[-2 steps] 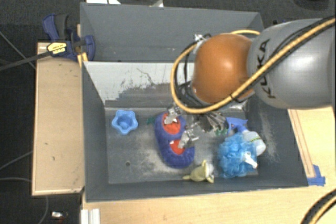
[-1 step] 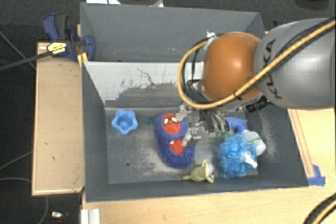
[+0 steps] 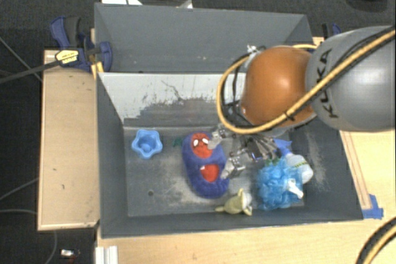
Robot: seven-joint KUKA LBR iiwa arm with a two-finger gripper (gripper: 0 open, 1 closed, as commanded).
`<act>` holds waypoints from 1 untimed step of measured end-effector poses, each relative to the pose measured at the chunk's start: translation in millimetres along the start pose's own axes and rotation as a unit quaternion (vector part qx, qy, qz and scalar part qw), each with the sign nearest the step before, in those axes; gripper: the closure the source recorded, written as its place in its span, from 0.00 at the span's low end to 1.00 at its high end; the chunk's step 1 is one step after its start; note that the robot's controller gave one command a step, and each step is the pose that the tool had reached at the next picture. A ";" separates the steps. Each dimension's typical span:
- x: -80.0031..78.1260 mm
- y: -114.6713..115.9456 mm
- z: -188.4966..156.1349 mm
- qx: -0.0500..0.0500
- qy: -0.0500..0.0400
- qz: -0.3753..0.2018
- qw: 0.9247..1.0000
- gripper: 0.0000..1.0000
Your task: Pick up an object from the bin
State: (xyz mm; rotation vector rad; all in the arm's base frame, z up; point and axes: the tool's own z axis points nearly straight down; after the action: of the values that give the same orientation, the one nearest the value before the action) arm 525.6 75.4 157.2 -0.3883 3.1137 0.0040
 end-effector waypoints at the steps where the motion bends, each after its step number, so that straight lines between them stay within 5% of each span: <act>1: 16.3 15.3 57.7 0.000 -0.004 0.119 0.993 0.00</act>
Offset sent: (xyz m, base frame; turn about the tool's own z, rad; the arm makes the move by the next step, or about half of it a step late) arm -0.0268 -0.0238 -0.0169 0.0479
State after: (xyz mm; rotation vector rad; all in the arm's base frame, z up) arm 506.3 86.4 99.4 -0.0142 3.1302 0.0056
